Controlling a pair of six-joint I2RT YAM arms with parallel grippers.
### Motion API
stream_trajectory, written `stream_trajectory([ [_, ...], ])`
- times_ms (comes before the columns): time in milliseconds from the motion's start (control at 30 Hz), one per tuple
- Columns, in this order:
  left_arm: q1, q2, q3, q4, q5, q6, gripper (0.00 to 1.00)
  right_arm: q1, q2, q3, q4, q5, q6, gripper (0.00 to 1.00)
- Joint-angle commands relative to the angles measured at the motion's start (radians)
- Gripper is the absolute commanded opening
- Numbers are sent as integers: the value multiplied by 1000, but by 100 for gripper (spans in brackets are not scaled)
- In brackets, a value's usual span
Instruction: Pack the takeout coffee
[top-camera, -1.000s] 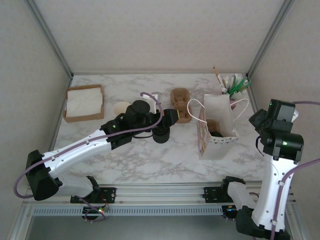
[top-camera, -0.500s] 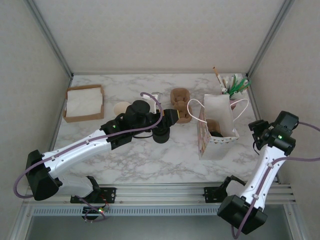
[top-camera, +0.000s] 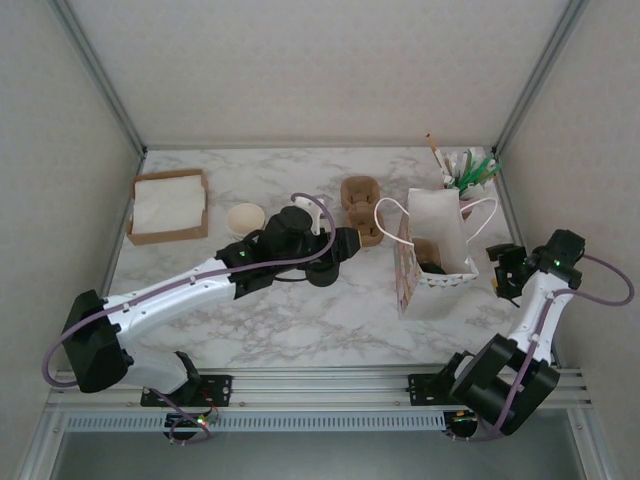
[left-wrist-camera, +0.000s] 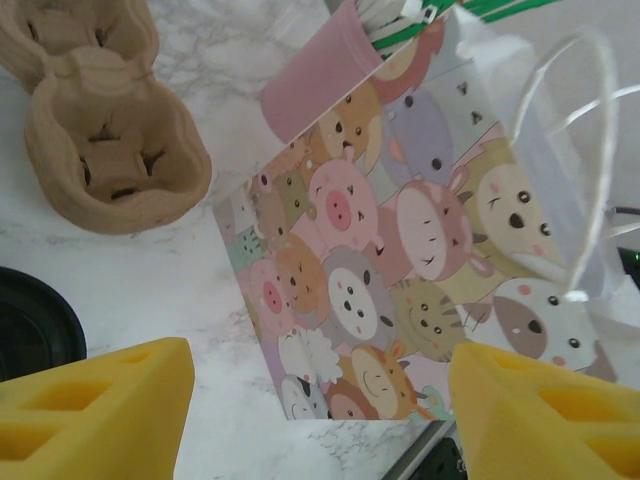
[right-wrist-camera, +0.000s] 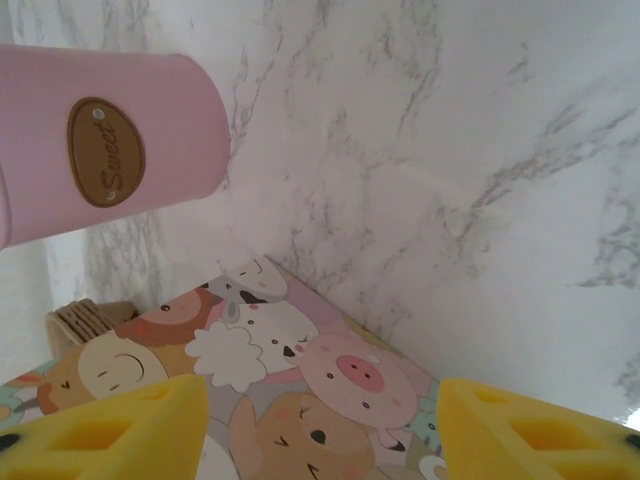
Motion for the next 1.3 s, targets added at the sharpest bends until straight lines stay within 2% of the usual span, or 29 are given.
stream_trajectory([
  [0, -7, 17, -11, 54, 32, -23, 68, -7, 48, -25, 84, -84, 12, 62],
  [400, -7, 71, -19, 78, 44, -31, 67, 36, 186, -61, 184, -159, 4, 62],
  [1267, -8, 76, -20, 71, 36, -45, 65, 171, 252, -202, 388, -186, 140, 62],
])
